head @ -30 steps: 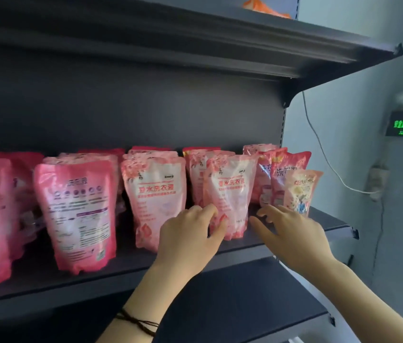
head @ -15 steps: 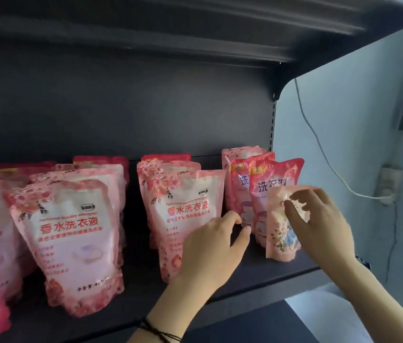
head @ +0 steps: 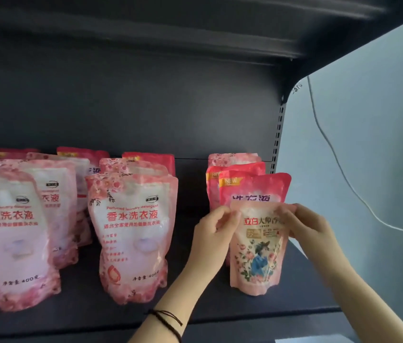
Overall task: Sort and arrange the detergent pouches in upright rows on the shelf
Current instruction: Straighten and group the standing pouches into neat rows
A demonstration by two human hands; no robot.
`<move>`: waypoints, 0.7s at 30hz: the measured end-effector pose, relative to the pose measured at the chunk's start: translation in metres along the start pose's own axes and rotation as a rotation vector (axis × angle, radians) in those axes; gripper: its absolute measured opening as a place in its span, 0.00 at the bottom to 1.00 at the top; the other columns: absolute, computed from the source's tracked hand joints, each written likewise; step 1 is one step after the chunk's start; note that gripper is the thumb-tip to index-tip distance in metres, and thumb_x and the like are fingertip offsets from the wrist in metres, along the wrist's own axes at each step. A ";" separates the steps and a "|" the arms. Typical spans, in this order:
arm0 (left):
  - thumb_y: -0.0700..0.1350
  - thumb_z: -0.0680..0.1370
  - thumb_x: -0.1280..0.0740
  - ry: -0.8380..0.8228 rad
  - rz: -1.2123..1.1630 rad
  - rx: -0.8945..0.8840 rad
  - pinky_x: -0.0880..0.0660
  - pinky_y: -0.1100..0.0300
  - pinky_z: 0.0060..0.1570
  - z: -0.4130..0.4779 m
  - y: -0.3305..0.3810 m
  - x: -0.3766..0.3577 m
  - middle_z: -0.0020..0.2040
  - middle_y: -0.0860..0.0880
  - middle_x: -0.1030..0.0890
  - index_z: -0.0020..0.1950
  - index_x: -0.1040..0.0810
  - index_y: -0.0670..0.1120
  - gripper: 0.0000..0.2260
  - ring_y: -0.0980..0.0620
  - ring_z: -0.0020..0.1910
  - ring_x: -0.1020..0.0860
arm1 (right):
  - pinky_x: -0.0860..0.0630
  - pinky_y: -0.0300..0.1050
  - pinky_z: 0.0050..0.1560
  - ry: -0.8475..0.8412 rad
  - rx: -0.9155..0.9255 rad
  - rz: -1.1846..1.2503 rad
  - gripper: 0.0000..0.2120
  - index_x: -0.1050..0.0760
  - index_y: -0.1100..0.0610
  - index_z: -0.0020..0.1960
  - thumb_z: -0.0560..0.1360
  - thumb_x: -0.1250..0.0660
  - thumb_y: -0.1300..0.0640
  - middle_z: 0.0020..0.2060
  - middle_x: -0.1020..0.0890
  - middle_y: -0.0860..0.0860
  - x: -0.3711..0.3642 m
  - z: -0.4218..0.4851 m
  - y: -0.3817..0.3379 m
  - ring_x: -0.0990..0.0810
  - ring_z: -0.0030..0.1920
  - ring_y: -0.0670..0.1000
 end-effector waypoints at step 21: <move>0.52 0.82 0.40 0.104 -0.197 -0.235 0.27 0.58 0.47 -0.039 0.083 0.141 0.46 0.36 0.24 0.52 0.25 0.42 0.14 0.50 0.44 0.26 | 0.24 0.37 0.32 -0.099 0.266 0.416 0.12 0.18 0.55 0.38 0.72 0.32 0.48 0.32 0.17 0.52 -0.130 -0.031 -0.108 0.20 0.32 0.47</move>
Point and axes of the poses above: each hand's wrist, its own z-axis towards the middle knuckle, its own x-axis out of the back of the hand, y = z × x, the point moved 1 cm from there along z, towards the middle knuckle
